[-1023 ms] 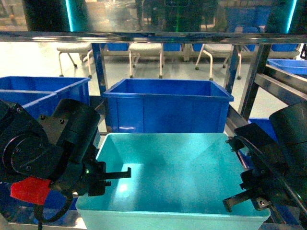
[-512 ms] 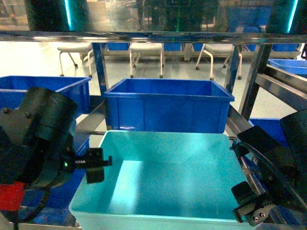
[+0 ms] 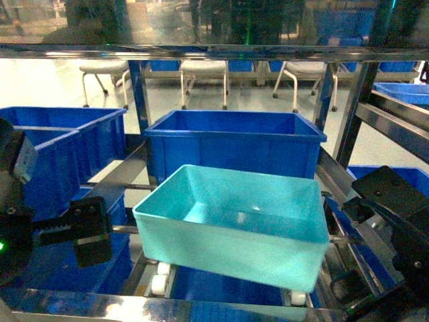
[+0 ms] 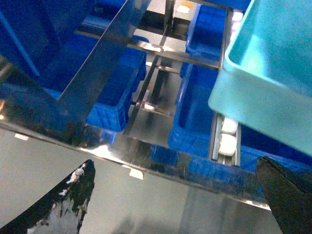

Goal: Organize blue bins on left shelf correctly

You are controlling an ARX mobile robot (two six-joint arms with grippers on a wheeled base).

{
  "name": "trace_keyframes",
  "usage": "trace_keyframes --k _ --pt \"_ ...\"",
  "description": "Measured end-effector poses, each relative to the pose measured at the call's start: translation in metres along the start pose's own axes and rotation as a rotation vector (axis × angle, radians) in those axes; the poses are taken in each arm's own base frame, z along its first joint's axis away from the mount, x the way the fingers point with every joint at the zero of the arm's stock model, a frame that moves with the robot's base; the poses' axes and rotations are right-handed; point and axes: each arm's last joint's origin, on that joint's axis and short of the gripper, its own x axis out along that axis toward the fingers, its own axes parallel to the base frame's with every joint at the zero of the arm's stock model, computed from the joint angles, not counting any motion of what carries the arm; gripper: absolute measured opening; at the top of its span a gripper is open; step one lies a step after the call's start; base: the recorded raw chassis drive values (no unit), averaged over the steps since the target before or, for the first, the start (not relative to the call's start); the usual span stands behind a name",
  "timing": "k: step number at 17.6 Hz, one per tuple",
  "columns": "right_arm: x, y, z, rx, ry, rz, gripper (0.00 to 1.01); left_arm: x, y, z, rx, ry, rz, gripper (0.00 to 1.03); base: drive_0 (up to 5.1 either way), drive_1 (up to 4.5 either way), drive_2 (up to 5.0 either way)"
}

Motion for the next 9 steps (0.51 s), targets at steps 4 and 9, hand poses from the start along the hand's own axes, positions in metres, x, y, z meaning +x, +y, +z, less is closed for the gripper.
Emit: trace_keyframes --k 4,9 --pt "-0.044 -0.001 -0.024 0.047 0.037 0.034 0.98 -0.042 0.001 -0.020 -0.045 0.073 -0.062 0.98 0.0 0.00 0.0" --pt "-0.063 -0.008 -0.026 0.150 0.096 0.041 0.98 -0.059 -0.006 -0.039 -0.054 0.186 -0.128 0.98 0.0 0.00 0.0"
